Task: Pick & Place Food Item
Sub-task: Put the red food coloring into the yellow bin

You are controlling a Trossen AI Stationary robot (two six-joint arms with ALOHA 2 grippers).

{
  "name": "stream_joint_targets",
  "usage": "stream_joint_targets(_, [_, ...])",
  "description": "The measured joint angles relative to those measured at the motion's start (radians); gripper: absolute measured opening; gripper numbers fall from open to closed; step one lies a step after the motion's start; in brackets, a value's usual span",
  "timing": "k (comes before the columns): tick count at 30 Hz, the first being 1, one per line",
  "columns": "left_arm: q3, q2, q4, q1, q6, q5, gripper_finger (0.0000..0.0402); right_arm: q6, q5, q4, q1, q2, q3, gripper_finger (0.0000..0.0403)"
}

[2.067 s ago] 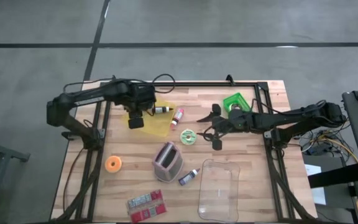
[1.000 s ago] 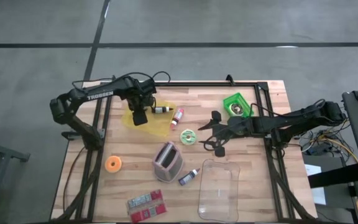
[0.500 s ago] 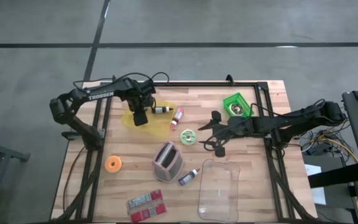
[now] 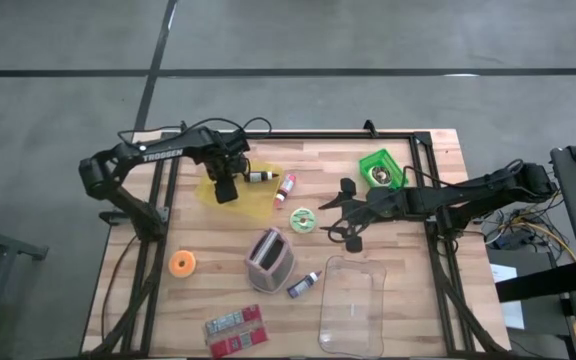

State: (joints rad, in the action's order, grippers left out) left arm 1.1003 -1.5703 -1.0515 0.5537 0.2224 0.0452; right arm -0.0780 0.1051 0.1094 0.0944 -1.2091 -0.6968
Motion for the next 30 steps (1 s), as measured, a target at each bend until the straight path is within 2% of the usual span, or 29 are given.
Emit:
stream_joint_targets(18, [-0.006,0.0,0.024,0.002,0.008,0.004,0.0108,0.0,0.0,0.0,0.0,0.0,0.0,0.0246])
stream_joint_targets(25, [-0.008,0.0,0.032,0.002,-0.01,0.004,0.0217,0.0,-0.001,0.0,0.0,0.0,0.0,0.0246])
stream_joint_targets(30, [-0.008,0.0,0.03,0.002,-0.018,0.004,0.0251,0.0,-0.002,0.0,0.0,0.0,0.0,0.0247])
